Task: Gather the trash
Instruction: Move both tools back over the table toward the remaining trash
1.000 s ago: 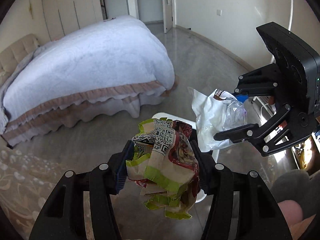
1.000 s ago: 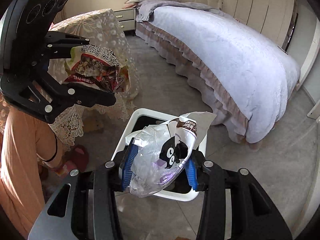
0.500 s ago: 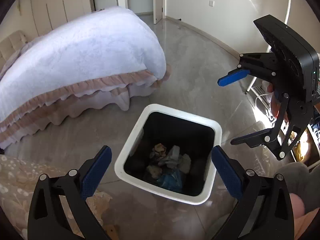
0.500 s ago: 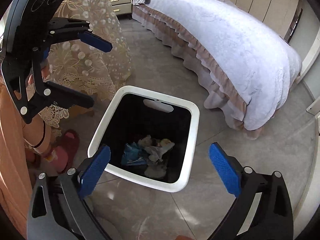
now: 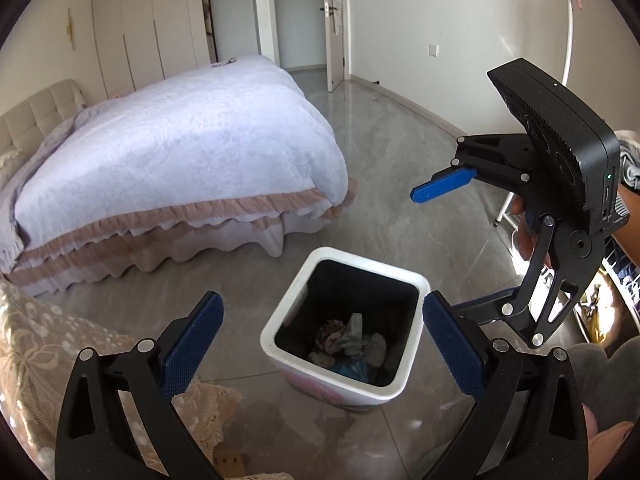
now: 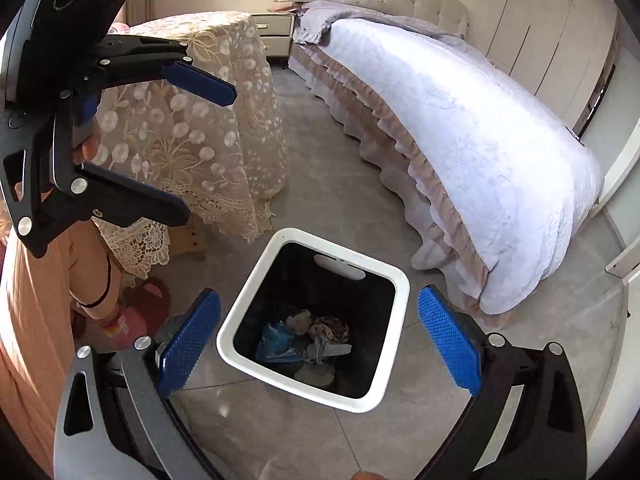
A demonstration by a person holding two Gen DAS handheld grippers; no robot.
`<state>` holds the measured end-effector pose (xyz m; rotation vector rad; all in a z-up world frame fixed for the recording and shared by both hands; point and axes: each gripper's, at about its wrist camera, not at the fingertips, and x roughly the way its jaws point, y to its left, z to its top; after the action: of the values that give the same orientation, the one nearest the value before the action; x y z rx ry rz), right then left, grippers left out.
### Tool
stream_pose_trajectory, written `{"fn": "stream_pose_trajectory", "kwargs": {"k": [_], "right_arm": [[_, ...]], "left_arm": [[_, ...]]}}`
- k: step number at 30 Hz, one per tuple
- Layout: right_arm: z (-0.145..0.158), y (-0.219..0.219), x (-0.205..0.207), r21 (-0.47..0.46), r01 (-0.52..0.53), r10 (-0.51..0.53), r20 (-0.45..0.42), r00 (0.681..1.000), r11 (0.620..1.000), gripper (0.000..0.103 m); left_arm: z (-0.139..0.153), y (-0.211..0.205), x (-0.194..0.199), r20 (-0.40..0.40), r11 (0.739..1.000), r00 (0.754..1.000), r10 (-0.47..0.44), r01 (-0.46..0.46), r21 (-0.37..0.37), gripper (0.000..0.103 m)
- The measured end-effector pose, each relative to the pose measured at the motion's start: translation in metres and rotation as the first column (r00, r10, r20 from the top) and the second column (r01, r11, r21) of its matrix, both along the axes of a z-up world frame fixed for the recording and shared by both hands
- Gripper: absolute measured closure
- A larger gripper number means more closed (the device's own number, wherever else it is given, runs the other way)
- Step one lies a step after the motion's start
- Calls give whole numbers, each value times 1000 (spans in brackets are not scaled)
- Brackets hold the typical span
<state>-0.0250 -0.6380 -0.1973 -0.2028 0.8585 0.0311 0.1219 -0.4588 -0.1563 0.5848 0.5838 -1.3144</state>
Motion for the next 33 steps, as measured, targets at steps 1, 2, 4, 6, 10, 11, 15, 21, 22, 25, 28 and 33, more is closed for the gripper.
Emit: {"fn": "stream_pose_trajectory", "kwargs": {"k": [1, 2, 4, 6, 10, 11, 15, 21, 22, 25, 28, 33], "right_arm": [[5, 6, 1, -10, -11, 12, 13, 1000, 1000, 5], [11, 11, 1, -19, -22, 22, 26, 999, 1000, 5], [22, 22, 3, -20, -41, 42, 55, 998, 999, 5], [34, 32, 5, -14, -61, 62, 88, 994, 998, 5], [57, 56, 11, 2, -110, 109, 156, 982, 994, 5], [62, 63, 13, 7, -124, 121, 169, 978, 992, 5], [76, 94, 26, 23, -199, 190, 213, 958, 980, 5], [92, 143, 46, 64, -317, 291, 260, 921, 946, 5], [94, 149, 50, 74, -334, 304, 267, 915, 940, 5], [104, 170, 57, 109, -368, 321, 309, 895, 923, 5], [113, 191, 67, 119, -401, 340, 349, 873, 908, 5], [125, 235, 91, 143, -480, 416, 330, 848, 865, 5]], "left_arm": [[6, 7, -1, 5, 1000, 1000, 15, -15, -16, 5], [11, 15, -2, 9, 999, 999, 36, -35, -32, 5], [21, 31, -1, 3, 996, 997, 75, -75, -53, 5], [31, 51, 0, 27, 988, 990, 138, -135, -77, 5], [49, 93, 4, 49, 959, 964, 260, -252, -128, 5], [54, 103, 5, 58, 951, 956, 288, -278, -137, 5], [66, 139, 6, 119, 911, 908, 403, -384, -152, 5], [79, 196, 13, 44, 826, 842, 537, -515, -228, 5], [81, 204, 12, 50, 811, 827, 560, -535, -237, 5], [91, 233, 10, 76, 757, 768, 636, -602, -253, 5], [100, 264, 13, 88, 690, 695, 713, -675, -260, 5], [108, 319, 21, 93, 588, 585, 806, -769, -252, 5]]}}
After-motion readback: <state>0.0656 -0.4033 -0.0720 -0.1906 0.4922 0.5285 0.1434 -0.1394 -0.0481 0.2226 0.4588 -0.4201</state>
